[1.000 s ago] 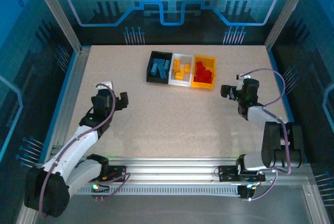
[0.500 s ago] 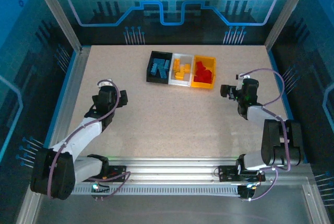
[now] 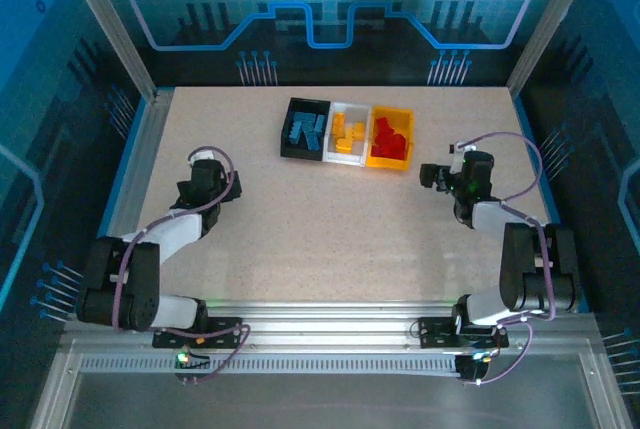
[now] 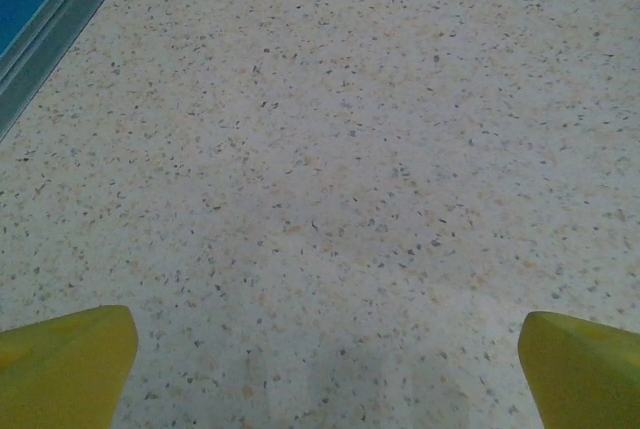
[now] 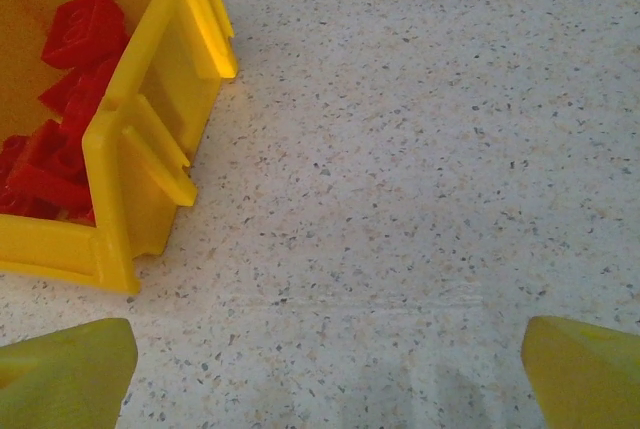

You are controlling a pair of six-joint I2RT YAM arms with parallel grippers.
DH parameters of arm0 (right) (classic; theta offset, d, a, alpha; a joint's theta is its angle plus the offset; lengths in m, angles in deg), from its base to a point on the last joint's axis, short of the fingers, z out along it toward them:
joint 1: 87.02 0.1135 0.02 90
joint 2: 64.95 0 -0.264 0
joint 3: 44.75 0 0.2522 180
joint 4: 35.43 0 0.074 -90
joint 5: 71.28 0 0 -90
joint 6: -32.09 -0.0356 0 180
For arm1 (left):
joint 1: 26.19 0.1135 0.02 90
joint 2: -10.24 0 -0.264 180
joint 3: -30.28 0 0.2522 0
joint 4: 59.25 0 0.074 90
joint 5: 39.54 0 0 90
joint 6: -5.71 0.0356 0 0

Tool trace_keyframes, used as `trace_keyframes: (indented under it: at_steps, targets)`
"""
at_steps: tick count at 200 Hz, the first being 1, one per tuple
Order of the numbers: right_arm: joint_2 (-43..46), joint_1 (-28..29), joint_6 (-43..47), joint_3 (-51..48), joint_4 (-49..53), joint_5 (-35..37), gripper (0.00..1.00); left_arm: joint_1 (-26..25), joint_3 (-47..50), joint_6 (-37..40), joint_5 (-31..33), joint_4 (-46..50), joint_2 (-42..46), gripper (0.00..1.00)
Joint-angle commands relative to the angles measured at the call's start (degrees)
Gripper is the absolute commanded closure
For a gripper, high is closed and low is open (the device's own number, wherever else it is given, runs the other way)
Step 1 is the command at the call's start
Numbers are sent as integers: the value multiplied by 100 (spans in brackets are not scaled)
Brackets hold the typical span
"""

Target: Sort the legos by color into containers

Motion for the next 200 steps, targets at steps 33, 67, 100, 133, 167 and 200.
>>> trace_keyframes:
  at_steps: [33,67,100,133,167,200]
  targets:
    - [-208,-31,-62,158,-158,-139,0,98,-290,250,-385,-926,-583,1]
    - [-298,-23,5,230,-155,-182,0,89,-406,815,-934,-1241,-843,1]
    - [-394,-21,53,312,-136,-229,0,98,-57,985,-1236,-1965,-828,1]
    - [-458,-3,100,397,-48,-288,0,100,726,982,-1273,-3197,-631,1]
    - [-511,43,168,468,17,-310,0,102,1167,931,-1170,-4044,-710,1]
    - [-469,118,259,411,-61,-302,0,99,1326,961,-1109,-4577,-939,1]
